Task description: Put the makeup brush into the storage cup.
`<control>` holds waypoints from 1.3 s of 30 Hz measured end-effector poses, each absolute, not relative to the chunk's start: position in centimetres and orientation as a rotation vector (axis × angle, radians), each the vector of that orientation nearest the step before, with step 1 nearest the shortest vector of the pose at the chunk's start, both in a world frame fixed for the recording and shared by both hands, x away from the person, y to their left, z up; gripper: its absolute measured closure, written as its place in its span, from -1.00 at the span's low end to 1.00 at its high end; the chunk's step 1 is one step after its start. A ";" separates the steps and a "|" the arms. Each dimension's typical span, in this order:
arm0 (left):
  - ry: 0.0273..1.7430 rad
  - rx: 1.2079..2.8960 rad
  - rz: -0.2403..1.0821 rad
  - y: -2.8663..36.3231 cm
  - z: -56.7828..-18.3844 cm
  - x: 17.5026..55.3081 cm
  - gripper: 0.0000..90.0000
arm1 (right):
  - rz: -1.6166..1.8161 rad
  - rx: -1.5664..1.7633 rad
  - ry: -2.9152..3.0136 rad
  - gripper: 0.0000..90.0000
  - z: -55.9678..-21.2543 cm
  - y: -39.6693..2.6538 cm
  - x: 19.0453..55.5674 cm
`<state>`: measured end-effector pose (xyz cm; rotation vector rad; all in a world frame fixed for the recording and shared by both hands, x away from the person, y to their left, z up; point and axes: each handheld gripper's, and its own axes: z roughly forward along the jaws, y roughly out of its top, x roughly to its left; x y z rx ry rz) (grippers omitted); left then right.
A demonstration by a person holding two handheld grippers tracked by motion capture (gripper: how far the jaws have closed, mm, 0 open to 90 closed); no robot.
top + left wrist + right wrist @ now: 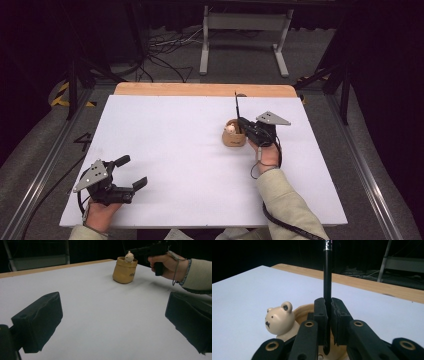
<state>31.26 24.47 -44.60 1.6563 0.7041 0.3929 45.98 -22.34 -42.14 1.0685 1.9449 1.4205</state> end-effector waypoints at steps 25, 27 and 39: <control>0.701 1.660 0.400 24.4 -44.6 31.2 -0.96 | 1.406 1.104 2.003 0.85 -42.5 -22.3 45.9; 0.702 1.659 0.399 24.4 -44.6 31.2 -0.96 | 1.408 1.097 2.004 0.84 -42.4 -22.3 45.8; 0.705 1.658 0.395 24.5 -44.6 31.2 -0.96 | 1.538 1.128 1.894 -0.12 -40.5 -23.0 45.3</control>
